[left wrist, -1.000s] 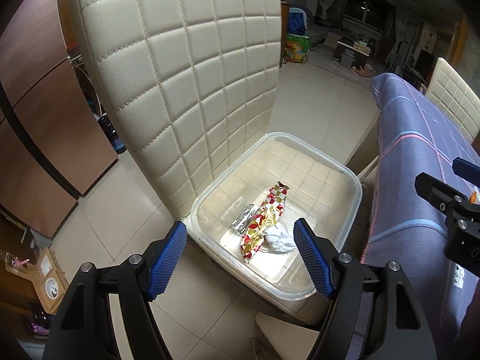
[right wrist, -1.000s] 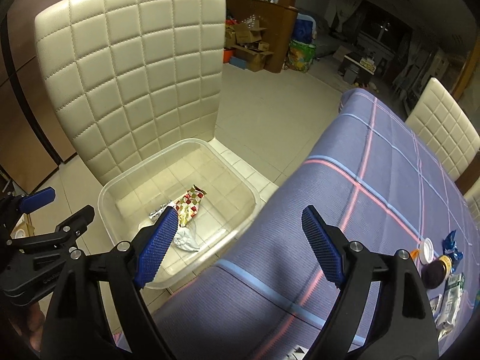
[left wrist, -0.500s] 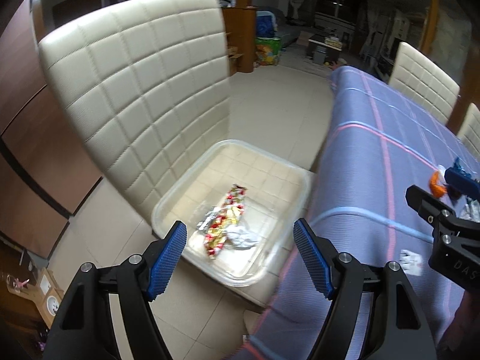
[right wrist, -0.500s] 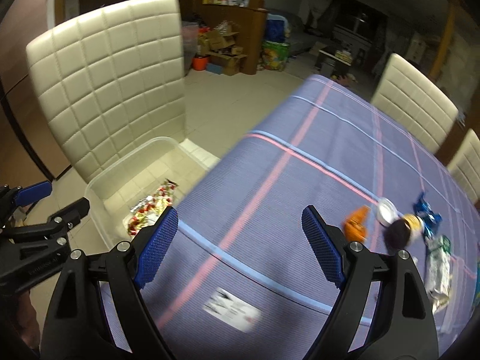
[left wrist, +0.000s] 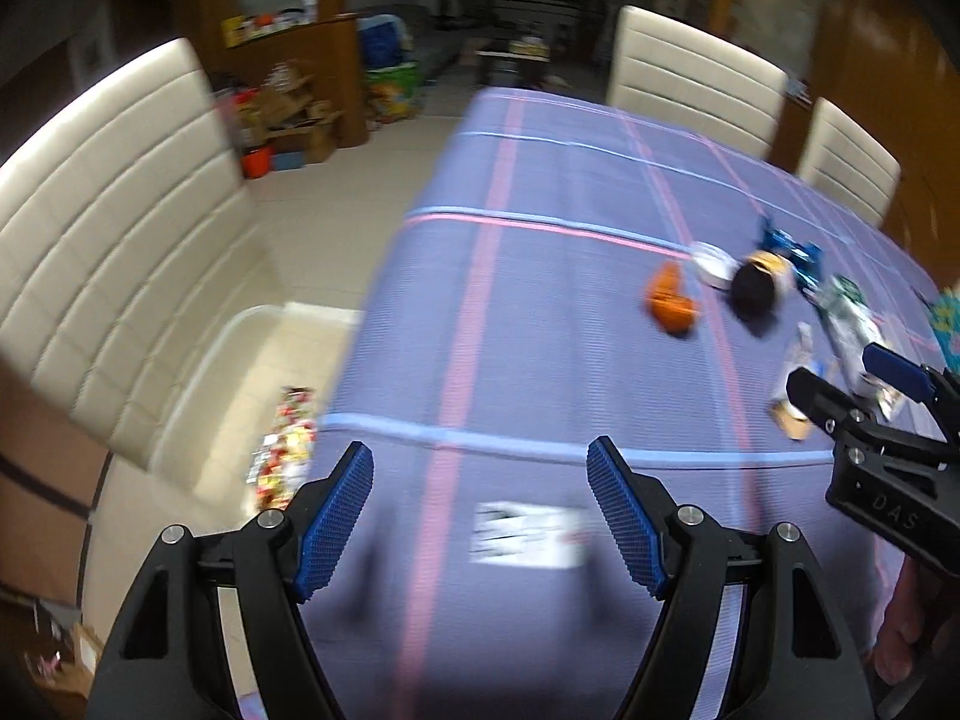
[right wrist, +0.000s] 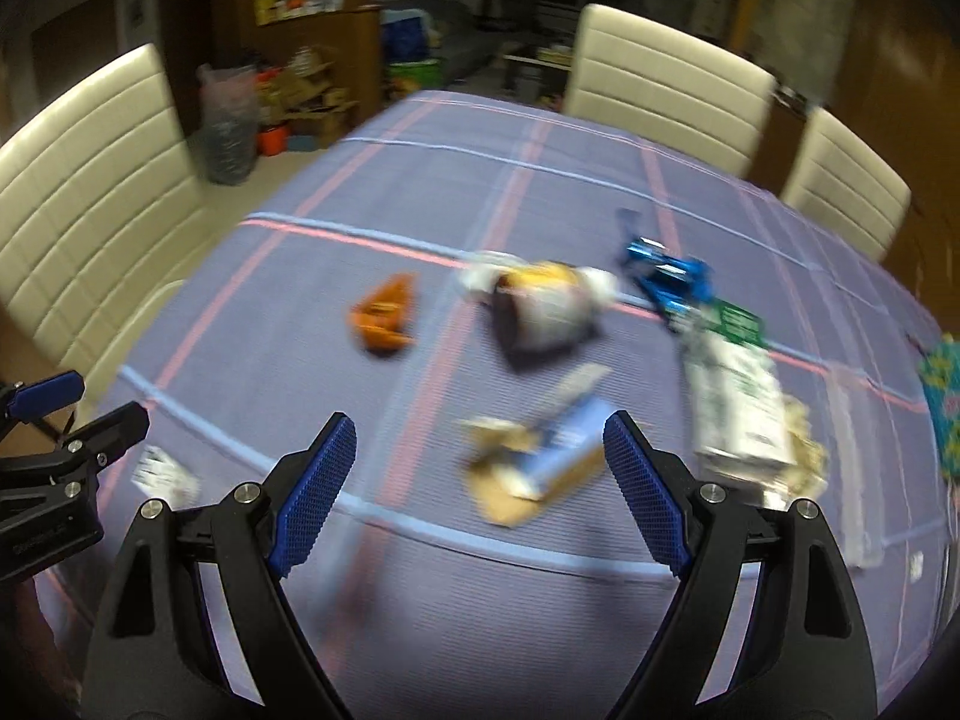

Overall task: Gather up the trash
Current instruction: 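Move both tools back over the table toward the cartons, then grasp the torn blue-and-white carton with the left tool while the right tool grasps the green milk carton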

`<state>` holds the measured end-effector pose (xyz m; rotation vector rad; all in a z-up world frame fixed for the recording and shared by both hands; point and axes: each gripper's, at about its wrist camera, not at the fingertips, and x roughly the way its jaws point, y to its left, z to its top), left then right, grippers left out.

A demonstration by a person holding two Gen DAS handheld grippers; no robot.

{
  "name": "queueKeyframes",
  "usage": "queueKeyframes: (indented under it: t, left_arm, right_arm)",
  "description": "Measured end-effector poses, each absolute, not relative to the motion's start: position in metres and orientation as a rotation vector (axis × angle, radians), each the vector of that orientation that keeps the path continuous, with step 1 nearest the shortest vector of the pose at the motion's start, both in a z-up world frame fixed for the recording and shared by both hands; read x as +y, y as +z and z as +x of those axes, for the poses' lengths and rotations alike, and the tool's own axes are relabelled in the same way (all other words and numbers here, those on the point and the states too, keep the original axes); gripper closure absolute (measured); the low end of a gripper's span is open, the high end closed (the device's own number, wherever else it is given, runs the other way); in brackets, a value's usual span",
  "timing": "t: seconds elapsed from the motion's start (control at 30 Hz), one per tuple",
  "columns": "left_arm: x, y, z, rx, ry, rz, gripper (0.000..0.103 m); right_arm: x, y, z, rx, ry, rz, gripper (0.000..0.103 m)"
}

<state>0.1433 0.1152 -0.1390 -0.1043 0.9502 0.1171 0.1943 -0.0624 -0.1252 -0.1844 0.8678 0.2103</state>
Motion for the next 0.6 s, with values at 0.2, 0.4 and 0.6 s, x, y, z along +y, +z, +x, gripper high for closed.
queueKeyframes:
  t: [0.2, 0.4, 0.6]
  left_arm:
    - [0.048, -0.138, 0.165, 0.967, 0.000, -0.033, 0.031]
    - [-0.001, -0.139, 0.180, 0.978, -0.086, 0.011, 0.031]
    - [-0.039, -0.142, 0.195, 0.996, -0.141, 0.052, 0.031]
  right_arm:
    - [-0.132, -0.123, 0.203, 0.874, 0.103, -0.119, 0.019]
    - [-0.173, -0.126, 0.208, 0.885, 0.060, -0.097, 0.020]
    - [-0.194, -0.130, 0.217, 0.903, 0.066, -0.081, 0.026]
